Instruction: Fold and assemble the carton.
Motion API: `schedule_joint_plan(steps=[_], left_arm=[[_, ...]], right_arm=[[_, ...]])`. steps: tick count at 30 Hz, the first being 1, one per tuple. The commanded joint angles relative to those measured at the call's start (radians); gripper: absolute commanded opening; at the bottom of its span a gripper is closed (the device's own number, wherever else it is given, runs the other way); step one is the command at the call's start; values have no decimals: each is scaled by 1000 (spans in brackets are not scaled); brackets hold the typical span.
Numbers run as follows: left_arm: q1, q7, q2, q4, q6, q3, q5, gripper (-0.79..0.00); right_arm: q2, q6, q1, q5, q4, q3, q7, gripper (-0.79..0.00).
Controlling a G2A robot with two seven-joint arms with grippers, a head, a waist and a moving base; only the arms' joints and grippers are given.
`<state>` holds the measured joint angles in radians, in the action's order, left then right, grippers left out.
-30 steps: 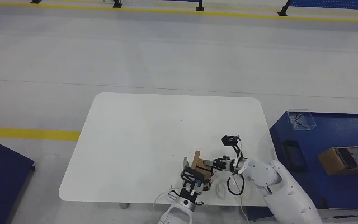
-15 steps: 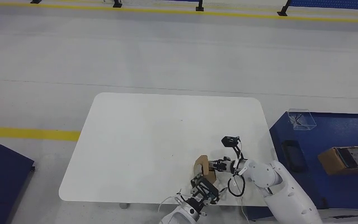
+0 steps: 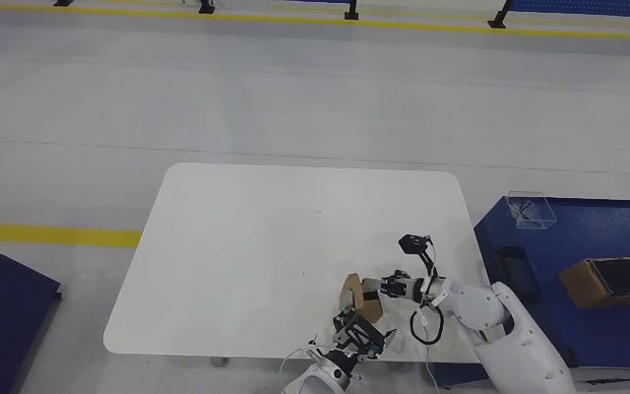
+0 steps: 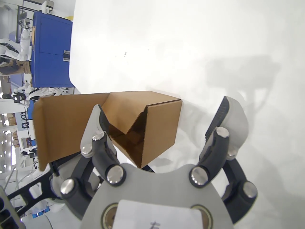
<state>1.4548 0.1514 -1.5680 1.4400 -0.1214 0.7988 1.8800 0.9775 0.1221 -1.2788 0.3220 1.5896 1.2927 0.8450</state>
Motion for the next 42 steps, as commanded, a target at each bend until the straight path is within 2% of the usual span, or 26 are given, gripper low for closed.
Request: schedule_joint_plan(steps=[1,7,8,10,14,16,20,27,31,42], left_arm=[[3,1,1,4,0,2,0,0],[12,4,6,18,2,10,-8,0],[13,6,7,20,6,12,-15,0],[17,12,7,25,18,18,-47,0],[18,13,9,36,55,33,-112,0],[16,-2,11,50,74,39,-117,0],[13,-54,17,96,101,43,-98,0],[12,-156,26,160,150,35,-38,0],[12,-173,28,172,152,29,-21,0],[1,-201,28,169,133,0,19,0]], right_arm=[[-5,54,-18,-1,14,26,-8,0],[-22,295,-100,25,60,118,-98,0],[-24,304,-114,41,60,131,-117,0],[-24,241,-119,40,55,145,-145,0],[-23,252,-122,51,54,143,-162,0],[-26,260,-122,94,40,139,-131,0],[-29,251,-116,203,23,131,-140,0],[-26,213,-98,297,-1,99,-165,0],[-18,189,-89,354,-19,48,-195,0],[-9,205,-75,337,-33,-1,-176,0]])
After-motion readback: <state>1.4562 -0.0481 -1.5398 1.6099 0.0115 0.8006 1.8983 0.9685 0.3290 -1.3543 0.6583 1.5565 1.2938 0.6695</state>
